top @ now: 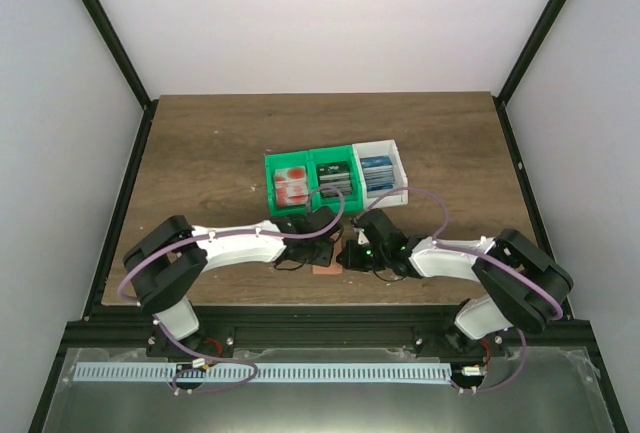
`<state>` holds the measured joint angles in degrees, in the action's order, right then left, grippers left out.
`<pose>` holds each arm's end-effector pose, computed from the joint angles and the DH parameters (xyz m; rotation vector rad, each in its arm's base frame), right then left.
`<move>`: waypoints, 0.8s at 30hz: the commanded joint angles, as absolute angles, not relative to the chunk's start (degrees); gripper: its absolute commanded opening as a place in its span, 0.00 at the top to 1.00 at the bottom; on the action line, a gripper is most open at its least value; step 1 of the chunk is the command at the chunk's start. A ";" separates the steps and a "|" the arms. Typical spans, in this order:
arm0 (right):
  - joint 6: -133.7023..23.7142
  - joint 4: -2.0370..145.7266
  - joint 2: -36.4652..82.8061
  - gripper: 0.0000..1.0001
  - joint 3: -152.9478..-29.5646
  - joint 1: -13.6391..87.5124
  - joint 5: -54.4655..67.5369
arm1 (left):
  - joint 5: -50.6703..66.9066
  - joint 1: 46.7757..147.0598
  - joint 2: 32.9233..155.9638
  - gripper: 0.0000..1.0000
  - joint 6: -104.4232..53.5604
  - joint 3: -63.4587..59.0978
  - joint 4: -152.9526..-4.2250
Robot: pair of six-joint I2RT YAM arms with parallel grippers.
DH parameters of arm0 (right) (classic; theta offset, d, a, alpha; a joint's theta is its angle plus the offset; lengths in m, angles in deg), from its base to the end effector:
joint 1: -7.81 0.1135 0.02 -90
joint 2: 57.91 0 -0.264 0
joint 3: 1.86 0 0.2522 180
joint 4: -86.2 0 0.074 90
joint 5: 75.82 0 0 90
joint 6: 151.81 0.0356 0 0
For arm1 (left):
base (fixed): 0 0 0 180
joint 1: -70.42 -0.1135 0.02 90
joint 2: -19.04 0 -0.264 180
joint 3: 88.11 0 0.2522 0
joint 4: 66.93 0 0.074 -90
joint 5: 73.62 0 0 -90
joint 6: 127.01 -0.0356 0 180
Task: Put the credit cards into the card holder
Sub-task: Open the card holder at the center of the board.
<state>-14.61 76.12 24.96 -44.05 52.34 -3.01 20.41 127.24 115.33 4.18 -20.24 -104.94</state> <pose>0.1686 0.1806 0.1274 -0.0827 2.7085 0.9771 0.1742 -0.2619 0.1555 0.3598 2.7721 -0.3757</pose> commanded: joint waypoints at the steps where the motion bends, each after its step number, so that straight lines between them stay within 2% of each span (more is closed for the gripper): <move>1: -15.45 77.41 24.41 0.96 -43.58 52.02 -4.31 | 24.04 128.15 117.73 0.58 4.05 -18.36 -108.81; 7: -15.60 77.88 23.59 0.99 -43.22 52.02 -4.57 | 27.52 128.16 118.99 0.58 4.51 -17.09 -111.09; 10: -15.52 77.68 23.26 0.99 -43.08 52.02 -4.38 | 31.51 128.65 119.22 0.65 3.94 -15.73 -113.41; 13: -15.33 77.47 23.13 0.99 -43.10 52.04 -4.05 | 34.57 128.95 118.72 0.67 3.56 -15.14 -114.88; 24: -14.68 75.05 23.85 0.99 -43.44 52.06 -1.63 | 34.34 127.88 116.40 0.72 3.66 -16.30 -114.43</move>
